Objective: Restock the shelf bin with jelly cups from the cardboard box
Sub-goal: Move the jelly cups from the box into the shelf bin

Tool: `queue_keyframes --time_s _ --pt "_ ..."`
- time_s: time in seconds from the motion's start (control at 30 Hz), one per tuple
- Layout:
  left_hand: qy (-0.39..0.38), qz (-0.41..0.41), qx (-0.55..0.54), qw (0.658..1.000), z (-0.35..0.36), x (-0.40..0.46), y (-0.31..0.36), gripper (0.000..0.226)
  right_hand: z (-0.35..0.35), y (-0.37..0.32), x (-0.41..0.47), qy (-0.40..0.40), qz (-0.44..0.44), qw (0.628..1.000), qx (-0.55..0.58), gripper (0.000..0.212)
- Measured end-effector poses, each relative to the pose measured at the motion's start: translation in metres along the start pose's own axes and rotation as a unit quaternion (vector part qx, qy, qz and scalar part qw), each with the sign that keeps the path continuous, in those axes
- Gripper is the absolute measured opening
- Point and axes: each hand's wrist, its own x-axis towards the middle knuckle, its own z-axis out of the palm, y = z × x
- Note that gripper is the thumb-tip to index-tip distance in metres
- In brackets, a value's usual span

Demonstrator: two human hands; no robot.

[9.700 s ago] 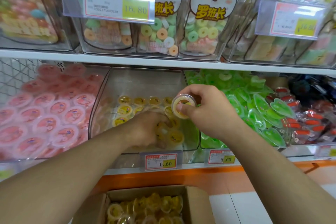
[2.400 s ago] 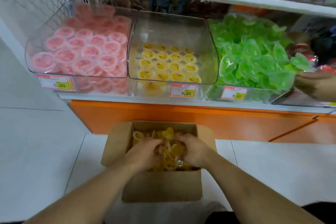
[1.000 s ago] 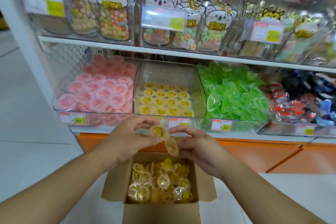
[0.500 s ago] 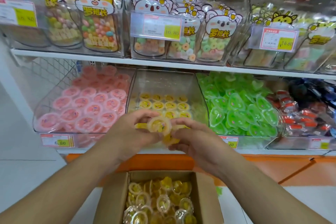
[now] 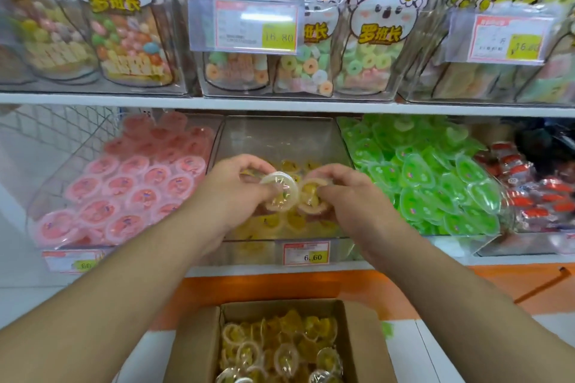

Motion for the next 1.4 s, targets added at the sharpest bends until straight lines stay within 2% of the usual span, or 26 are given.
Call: queue_keyframes --time_s 0.1,0.23,0.4,0.8,0.93,1.07,1.17,1.4 --pt "0.005 -0.01 0.019 1.0 0.004 0.019 -0.005 0.013 -0.004 -0.001 0.005 0.043 -0.044 0.996 -0.068 0.027" --pt "-0.009 -0.016 0.121 0.992 0.012 0.037 -0.016 0.014 -0.008 -0.005 0.007 0.072 -0.065 0.991 -0.092 0.027" --pt "-0.084 -0.008 0.208 0.974 0.035 0.049 -0.033 0.014 -0.018 -0.009 0.011 0.075 -0.071 0.99 -0.093 0.028" --pt "-0.209 -0.001 0.29 0.934 0.066 0.075 -0.038 0.015 -0.027 -0.003 0.024 0.064 -0.082 0.991 -0.089 0.026" --pt "-0.191 0.035 0.339 0.92 0.067 0.074 -0.043 0.017 -0.026 -0.002 0.027 0.058 -0.072 0.992 -0.084 0.029" --pt "-0.187 0.048 0.34 0.921 0.065 0.073 -0.048 0.021 -0.026 -0.002 0.026 0.054 -0.068 0.993 -0.075 0.029" --pt "-0.177 0.063 0.345 0.92 0.065 0.073 -0.05 0.033 -0.023 0.0 0.027 0.05 -0.063 0.994 -0.078 0.03" --pt "-0.182 0.041 0.371 0.91 0.067 0.076 -0.05 0.051 -0.021 0.002 0.029 0.043 -0.057 0.996 -0.06 0.029"
